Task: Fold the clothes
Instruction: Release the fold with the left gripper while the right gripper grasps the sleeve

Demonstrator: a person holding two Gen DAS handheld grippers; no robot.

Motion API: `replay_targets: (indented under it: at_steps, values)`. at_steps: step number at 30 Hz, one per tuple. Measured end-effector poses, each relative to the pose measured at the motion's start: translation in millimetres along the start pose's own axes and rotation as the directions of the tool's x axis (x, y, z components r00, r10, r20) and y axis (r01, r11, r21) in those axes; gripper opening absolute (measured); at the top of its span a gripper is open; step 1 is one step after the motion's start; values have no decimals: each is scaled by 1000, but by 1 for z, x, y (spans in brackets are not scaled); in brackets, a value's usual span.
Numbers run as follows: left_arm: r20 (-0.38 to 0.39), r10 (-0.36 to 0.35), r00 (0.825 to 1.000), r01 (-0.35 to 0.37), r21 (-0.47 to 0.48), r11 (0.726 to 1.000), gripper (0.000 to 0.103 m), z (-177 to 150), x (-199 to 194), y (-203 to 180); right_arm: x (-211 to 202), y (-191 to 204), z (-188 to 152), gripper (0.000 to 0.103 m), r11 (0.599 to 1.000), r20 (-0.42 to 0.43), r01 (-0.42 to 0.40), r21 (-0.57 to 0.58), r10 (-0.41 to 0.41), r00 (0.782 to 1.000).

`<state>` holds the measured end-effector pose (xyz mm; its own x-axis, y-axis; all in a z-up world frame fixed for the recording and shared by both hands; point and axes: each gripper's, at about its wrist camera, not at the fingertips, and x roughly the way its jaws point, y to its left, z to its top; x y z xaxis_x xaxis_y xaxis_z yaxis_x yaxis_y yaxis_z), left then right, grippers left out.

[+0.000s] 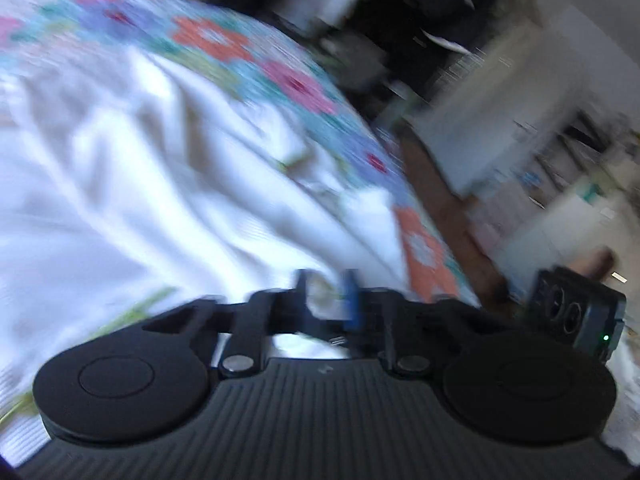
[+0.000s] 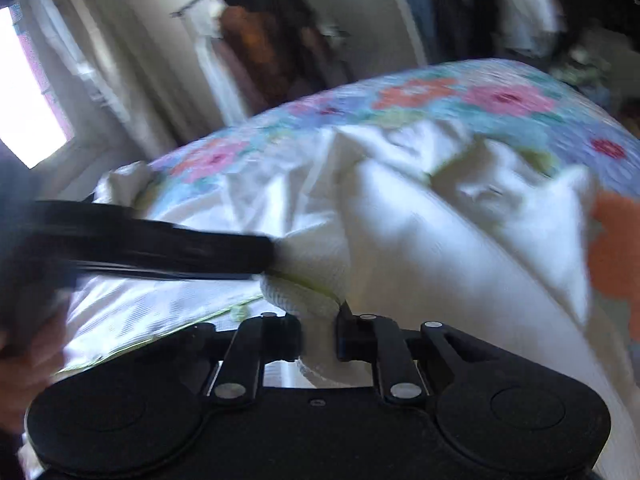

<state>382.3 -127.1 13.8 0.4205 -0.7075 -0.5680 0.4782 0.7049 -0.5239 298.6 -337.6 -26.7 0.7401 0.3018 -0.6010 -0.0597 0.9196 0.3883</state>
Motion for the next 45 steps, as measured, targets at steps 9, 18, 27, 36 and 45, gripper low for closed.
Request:
replay_targets:
  at_steps: [9, 18, 27, 36, 45]
  values:
    - [11, 81, 997, -79, -133, 988, 51, -54, -22, 16, -31, -66, -15, 31, 885, -41, -46, 464, 74, 996]
    - [-2, 123, 992, -123, -18, 992, 52, -74, 0, -16, -52, -66, -12, 55, 939, -36, 66, 337, -57, 998]
    - [61, 150, 987, -158, 174, 972, 52, -77, 10, -78, -55, -62, -7, 55, 967, -3, 157, 199, -159, 987]
    - [-47, 240, 970, -220, 264, 939, 61, -97, 46, -80, -54, -79, -8, 51, 958, 34, 78, 277, -91, 995]
    - [9, 171, 985, -169, 229, 959, 5, -90, 33, -67, -25, -51, -1, 8, 980, -17, 189, 66, -189, 982]
